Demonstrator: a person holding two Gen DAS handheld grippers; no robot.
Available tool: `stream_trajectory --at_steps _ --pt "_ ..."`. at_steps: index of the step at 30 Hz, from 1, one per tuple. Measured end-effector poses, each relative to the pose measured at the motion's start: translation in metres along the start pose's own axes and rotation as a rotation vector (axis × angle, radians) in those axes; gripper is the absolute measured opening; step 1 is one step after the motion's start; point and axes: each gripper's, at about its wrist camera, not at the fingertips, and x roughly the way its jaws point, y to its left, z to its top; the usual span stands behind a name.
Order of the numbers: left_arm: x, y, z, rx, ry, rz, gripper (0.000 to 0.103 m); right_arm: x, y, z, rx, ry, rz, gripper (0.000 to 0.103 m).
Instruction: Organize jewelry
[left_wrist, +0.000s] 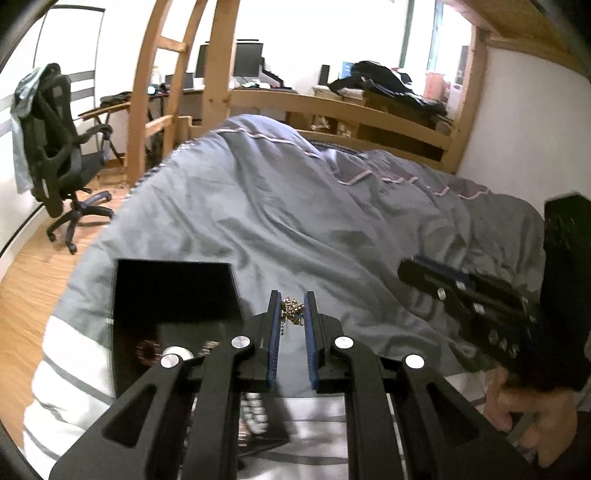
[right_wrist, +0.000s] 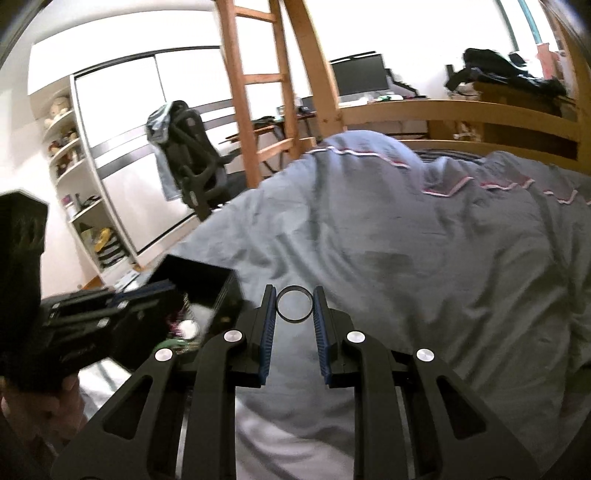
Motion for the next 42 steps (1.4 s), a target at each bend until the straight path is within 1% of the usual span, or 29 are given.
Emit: stream_trajectory --at_steps 2,4,9,13,17,23,25,26,27,28,29,30,31,32,33,34,35,37,39,42 --pt "-0.004 0.011 0.003 -0.009 -0.004 0.023 0.012 0.004 0.01 -0.002 -0.011 0.008 0.024 0.021" --pt "-0.005 0.022 0.005 -0.03 0.0 0.041 0.012 0.01 0.026 -0.005 -0.027 0.023 0.067 0.021" --pt "-0.008 0.043 0.007 -0.06 0.006 0.078 0.012 0.018 0.059 -0.015 -0.082 0.05 0.124 0.021" --pt "-0.011 0.057 0.008 -0.095 0.004 0.083 0.012 0.024 0.079 -0.023 -0.106 0.07 0.163 0.021" --pt "-0.01 0.065 0.006 -0.112 0.015 0.103 0.012 0.033 0.093 -0.033 -0.12 0.102 0.191 0.021" --pt "-0.008 0.071 0.004 -0.136 0.03 0.108 0.012 0.04 0.097 -0.037 -0.126 0.121 0.194 0.021" --pt "-0.008 0.073 0.003 -0.141 0.037 0.118 0.012 0.047 0.095 -0.038 -0.122 0.149 0.209 0.021" --pt "-0.008 0.074 0.003 -0.147 0.041 0.13 0.013 0.054 0.094 -0.041 -0.12 0.18 0.211 0.024" --pt "-0.008 0.075 0.003 -0.153 0.04 0.141 0.019 0.059 0.093 -0.043 -0.11 0.193 0.2 0.046" --pt "-0.01 0.077 0.003 -0.16 0.036 0.151 0.044 0.06 0.091 -0.044 -0.096 0.188 0.197 0.062" --pt "-0.015 0.08 0.003 -0.179 0.012 0.18 0.077 0.058 0.086 -0.043 -0.068 0.164 0.2 0.084" --pt "-0.02 0.082 0.003 -0.194 -0.018 0.205 0.084 0.055 0.082 -0.04 -0.049 0.149 0.196 0.087" --pt "-0.028 0.086 0.004 -0.211 -0.052 0.22 0.085 0.052 0.076 -0.035 -0.025 0.136 0.188 0.087" --pt "-0.035 0.089 0.005 -0.23 -0.07 0.213 0.085 0.048 0.071 -0.029 0.004 0.124 0.179 0.089" --pt "-0.04 0.092 0.006 -0.243 -0.078 0.204 0.085 0.04 0.063 -0.021 0.04 0.103 0.155 0.094" --pt "-0.049 0.095 0.005 -0.261 -0.091 0.2 0.087 0.031 0.058 -0.014 0.069 0.082 0.129 0.095" --pt "-0.057 0.097 0.003 -0.27 -0.101 0.198 0.09 0.02 0.052 -0.007 0.102 0.061 0.096 0.099" --pt "-0.072 0.096 -0.001 -0.266 -0.098 0.195 0.092 0.0 0.048 0.001 0.135 0.035 0.063 0.099" --pt "-0.091 0.092 -0.004 -0.244 -0.097 0.208 0.095 -0.017 0.05 0.007 0.146 0.029 0.034 0.099" --pt "-0.118 0.083 -0.011 -0.195 -0.085 0.241 0.096 -0.041 0.064 0.005 0.118 0.078 -0.004 0.099"
